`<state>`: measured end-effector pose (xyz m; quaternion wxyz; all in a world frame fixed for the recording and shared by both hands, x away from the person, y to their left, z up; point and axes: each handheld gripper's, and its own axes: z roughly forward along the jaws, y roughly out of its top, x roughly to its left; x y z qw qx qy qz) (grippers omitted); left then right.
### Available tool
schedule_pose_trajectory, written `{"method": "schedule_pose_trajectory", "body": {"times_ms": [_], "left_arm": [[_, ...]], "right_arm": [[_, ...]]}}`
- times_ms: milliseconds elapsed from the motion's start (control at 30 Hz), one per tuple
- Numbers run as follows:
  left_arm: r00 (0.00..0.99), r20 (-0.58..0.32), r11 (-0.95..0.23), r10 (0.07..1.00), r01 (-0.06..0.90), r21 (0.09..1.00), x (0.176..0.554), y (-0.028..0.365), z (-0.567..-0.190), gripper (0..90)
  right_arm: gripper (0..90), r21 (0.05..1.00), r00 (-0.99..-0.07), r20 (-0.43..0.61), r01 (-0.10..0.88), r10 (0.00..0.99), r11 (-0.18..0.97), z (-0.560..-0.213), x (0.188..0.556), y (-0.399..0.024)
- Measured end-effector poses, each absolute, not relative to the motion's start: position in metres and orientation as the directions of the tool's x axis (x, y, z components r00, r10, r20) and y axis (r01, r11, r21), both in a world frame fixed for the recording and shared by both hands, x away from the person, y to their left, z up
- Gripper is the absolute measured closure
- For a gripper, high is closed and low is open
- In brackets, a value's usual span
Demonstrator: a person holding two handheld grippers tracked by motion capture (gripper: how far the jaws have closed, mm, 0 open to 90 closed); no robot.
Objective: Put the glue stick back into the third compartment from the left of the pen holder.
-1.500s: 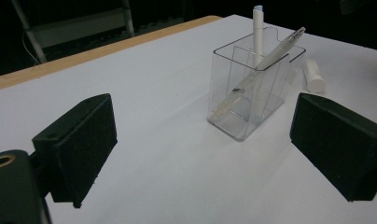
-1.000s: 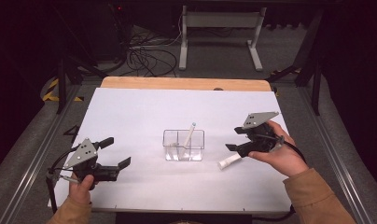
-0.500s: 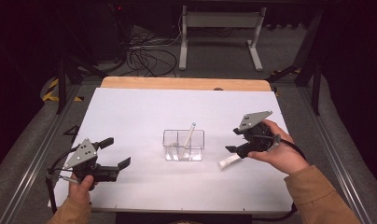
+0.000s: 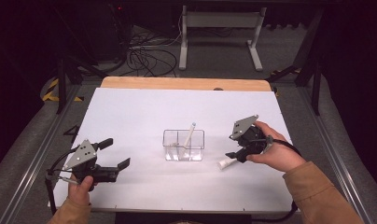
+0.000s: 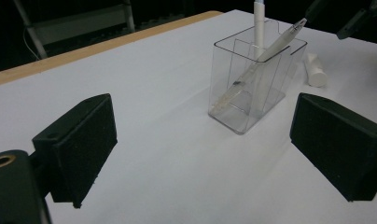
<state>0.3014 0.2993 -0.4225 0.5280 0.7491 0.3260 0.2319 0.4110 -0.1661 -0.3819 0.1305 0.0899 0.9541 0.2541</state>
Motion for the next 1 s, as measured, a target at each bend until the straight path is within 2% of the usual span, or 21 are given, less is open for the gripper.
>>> {"method": "schedule_pose_trajectory", "body": {"times_ms": [400, 1000], "left_arm": [[0.679, 0.000, -0.227, 0.734, 0.245, 0.943, 0.301, 0.300, -0.423, 8.1], [0.676, -0.002, -0.226, 0.737, 0.249, 0.942, 0.301, 0.301, -0.423, 8.1]], "right_arm": [[35.5, 0.401, -0.974, -0.188, 0.042, 0.127, 0.915, -0.397, 0.412, -0.153], [37.3, 0.317, -0.985, -0.165, -0.012, 0.043, 0.948, -0.416, 0.410, -0.144]]}}
